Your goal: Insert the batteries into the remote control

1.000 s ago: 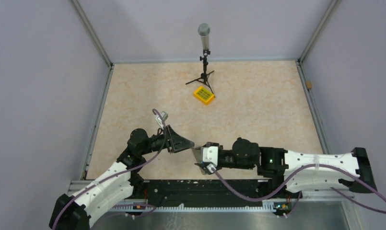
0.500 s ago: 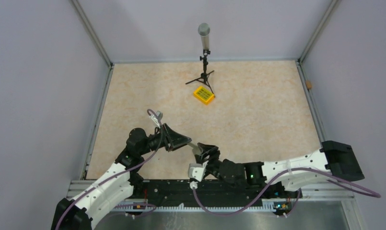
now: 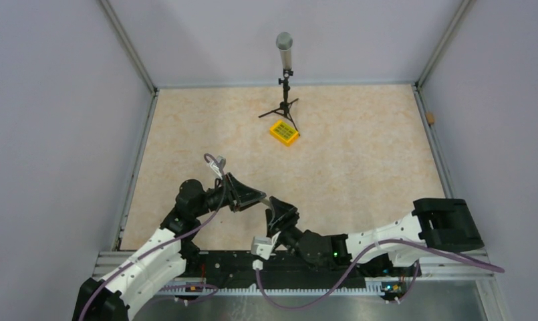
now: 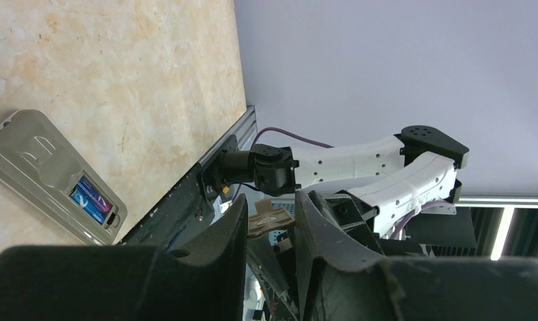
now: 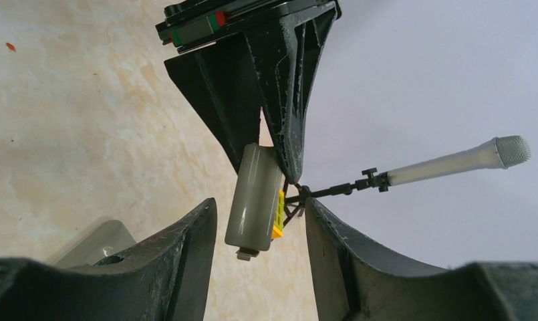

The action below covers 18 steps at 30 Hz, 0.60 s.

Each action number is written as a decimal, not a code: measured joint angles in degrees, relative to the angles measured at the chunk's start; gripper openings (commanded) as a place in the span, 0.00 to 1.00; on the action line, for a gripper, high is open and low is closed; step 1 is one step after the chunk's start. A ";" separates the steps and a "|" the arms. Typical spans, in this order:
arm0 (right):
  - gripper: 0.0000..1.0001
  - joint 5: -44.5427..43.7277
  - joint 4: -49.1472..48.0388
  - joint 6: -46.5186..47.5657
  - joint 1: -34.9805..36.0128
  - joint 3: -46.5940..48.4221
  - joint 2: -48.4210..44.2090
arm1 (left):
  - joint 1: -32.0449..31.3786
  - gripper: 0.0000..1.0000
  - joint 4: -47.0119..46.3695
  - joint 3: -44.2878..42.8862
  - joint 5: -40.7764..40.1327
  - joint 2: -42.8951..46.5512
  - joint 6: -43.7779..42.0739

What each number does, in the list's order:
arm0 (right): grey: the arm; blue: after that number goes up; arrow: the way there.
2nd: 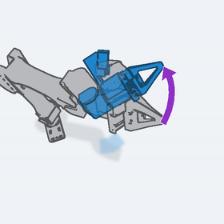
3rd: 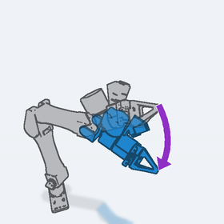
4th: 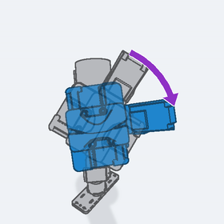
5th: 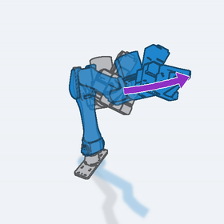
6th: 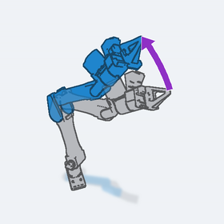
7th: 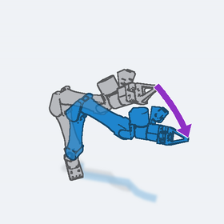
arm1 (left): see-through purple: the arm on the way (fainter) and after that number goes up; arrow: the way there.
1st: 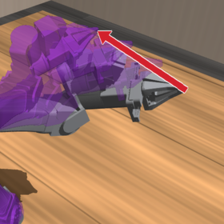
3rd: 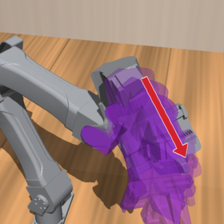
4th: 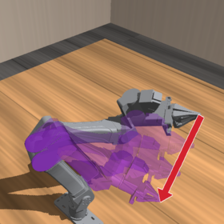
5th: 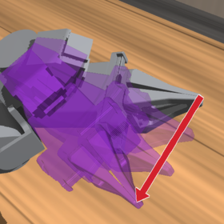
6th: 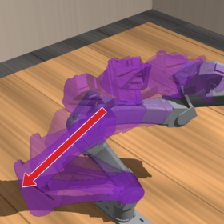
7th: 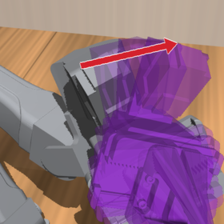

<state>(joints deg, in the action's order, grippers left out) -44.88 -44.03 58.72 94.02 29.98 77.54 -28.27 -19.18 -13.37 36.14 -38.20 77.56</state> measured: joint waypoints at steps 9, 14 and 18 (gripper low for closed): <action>0.25 -2.89 -8.09 7.63 0.00 0.00 5.90 | 0.15 0.00 -0.04 0.20 0.42 0.72 0.74; 0.00 -4.42 -11.93 10.69 0.02 0.00 7.65 | 0.48 0.00 -0.24 0.66 0.42 1.38 1.51; 0.00 -4.85 -13.86 12.24 0.11 0.00 8.44 | 0.52 0.03 -0.61 0.74 0.39 1.68 1.64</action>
<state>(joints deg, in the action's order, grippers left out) -49.74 -57.89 70.96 94.13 29.98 85.97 -27.75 -19.79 -12.62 36.53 -36.51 79.20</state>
